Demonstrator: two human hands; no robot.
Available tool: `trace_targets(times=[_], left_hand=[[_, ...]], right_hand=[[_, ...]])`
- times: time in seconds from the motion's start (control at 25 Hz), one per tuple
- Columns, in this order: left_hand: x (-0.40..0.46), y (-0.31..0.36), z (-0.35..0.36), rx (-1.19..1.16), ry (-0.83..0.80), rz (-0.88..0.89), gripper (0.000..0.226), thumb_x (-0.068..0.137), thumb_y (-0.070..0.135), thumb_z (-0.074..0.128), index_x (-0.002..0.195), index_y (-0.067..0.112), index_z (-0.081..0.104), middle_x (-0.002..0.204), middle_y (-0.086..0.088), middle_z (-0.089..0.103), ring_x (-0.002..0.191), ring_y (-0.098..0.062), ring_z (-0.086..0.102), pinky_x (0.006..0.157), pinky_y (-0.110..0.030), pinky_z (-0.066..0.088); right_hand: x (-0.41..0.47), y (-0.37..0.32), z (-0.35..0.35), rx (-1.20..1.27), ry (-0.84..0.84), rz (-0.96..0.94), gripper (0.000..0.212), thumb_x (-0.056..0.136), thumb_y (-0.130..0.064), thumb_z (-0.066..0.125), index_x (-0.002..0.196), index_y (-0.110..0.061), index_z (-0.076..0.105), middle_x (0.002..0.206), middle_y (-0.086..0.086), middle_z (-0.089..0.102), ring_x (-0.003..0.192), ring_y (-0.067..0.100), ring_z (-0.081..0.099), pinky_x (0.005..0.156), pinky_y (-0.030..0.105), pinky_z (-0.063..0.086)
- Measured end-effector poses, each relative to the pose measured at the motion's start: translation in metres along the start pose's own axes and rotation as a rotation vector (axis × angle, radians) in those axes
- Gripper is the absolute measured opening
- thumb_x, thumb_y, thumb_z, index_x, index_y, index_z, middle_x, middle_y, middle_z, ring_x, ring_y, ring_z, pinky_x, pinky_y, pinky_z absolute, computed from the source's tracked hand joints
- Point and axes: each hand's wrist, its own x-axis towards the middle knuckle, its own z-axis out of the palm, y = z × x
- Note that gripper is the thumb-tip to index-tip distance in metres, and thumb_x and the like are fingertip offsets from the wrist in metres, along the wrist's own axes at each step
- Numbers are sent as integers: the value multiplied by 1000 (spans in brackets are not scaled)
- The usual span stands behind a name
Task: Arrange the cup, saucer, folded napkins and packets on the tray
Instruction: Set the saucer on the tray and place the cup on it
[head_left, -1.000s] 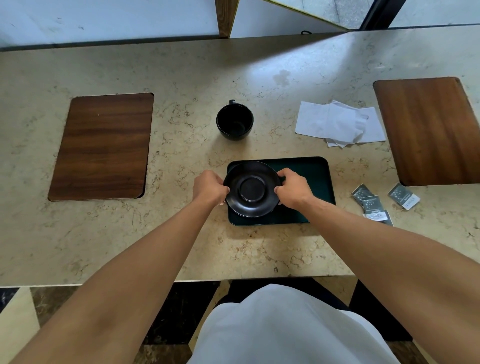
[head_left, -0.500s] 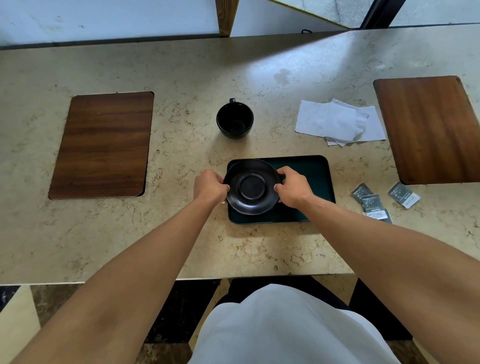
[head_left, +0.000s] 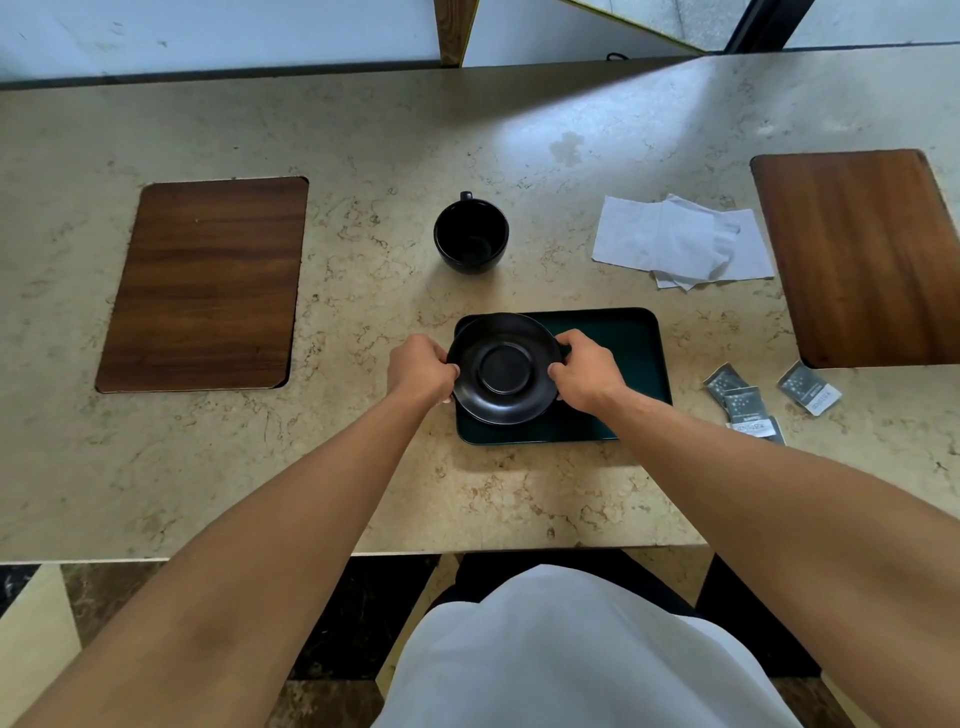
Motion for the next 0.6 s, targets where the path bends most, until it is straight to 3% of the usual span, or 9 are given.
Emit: trace_targets(times=[0.16,0.28,0.44,0.6], left_hand=[[1,0,0,22,-3,-7,12,89,5,67,82,3,76,63,-10,74,53,-17,74,68,-35,65],[0,2,-1,17,2,-17,20,90,17,63,82,5,76,60,-8,74,53,-17,74,67,-31,62],[3,10,-7,4,35,-18,20,92,32,62,92,12,67,88,-6,73,76,-26,72,75,-42,61],[9,20,-16,-22,85,-36,39,91,36,63,123,14,63,110,-1,64,90,-19,59,73,-32,44]], right_hand=[[-1,-1,-2,-44,7,-10,38,98,-23,57,135,-15,53,113,8,69,97,28,70,88,43,59],[-1,-3,-8,-138,57,-35,41,101,-33,53,137,-13,52,120,9,67,101,26,65,87,40,56],[8,-13,-24,-173,132,-102,43,102,-30,52,139,-9,54,131,11,64,115,29,63,95,39,52],[22,-27,-40,-187,134,-194,41,101,-25,51,137,-6,57,136,13,60,119,31,60,99,38,48]])
